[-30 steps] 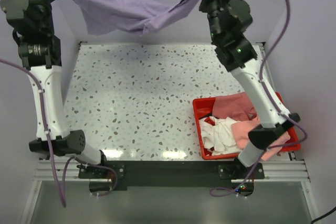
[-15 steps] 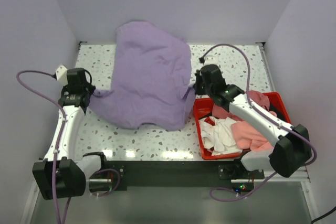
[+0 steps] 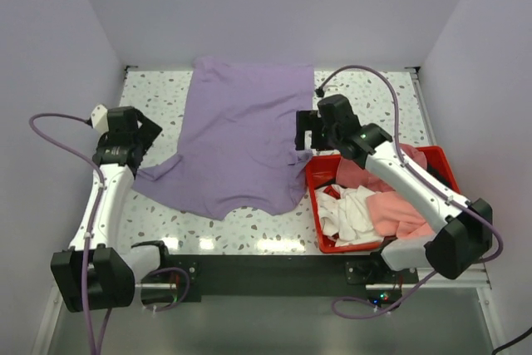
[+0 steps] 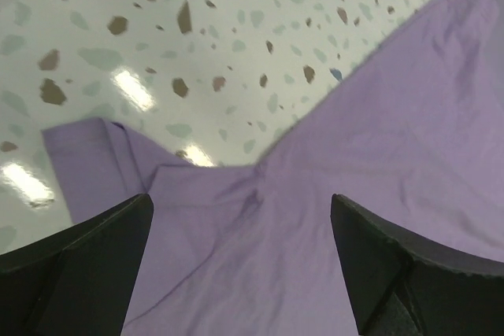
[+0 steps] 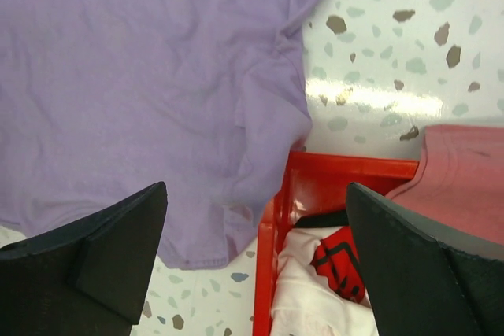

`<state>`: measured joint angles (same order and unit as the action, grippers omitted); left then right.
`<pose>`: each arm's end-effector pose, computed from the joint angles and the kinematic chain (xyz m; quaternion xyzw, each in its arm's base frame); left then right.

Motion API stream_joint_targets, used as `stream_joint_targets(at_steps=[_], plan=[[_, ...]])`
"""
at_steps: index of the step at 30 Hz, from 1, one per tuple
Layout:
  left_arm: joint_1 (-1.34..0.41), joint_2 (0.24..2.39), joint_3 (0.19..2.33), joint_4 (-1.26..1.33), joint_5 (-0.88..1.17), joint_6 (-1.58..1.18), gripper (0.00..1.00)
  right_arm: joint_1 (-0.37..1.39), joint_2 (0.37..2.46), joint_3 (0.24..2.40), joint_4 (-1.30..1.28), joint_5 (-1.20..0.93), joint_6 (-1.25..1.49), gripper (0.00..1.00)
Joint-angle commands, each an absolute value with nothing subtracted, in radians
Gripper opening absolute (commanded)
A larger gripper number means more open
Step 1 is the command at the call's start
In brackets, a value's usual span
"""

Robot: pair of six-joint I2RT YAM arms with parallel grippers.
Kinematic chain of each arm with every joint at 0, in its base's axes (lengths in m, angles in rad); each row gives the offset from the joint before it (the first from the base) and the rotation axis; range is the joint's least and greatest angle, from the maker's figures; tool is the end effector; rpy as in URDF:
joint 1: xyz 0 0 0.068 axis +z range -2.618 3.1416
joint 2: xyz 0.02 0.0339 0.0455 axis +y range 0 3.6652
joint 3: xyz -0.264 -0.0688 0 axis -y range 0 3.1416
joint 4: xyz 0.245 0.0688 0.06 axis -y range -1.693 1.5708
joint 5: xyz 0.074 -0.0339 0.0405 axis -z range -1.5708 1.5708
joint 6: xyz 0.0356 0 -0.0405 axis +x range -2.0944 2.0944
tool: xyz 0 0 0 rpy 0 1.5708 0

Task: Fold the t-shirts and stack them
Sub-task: Flatten the tshirt out

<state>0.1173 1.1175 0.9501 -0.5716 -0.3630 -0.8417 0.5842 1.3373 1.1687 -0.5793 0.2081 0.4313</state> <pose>0.2322 0.0401 0.2969 -0.4798 0.7646 0.0136 0.4301 0.2462 0.1540 0.3144 -0.0282 0.9121 0.1102 0.3939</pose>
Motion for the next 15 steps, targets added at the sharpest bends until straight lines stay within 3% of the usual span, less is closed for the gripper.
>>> stream_joint_targets(at_steps=[1,7,15], plan=[[0.076,1.100,0.862,-0.409,-0.106,-0.813,1.00,0.586,1.386,1.274,-0.552,0.143,0.368,0.99],[-0.138,1.132,0.740,-0.367,-0.118,-0.833,1.00,0.586,1.534,1.379,-0.466,0.015,0.319,0.99],[-0.144,1.224,0.627,-0.299,-0.098,-0.835,1.00,0.623,1.860,1.586,-0.534,-0.008,0.262,0.99]])
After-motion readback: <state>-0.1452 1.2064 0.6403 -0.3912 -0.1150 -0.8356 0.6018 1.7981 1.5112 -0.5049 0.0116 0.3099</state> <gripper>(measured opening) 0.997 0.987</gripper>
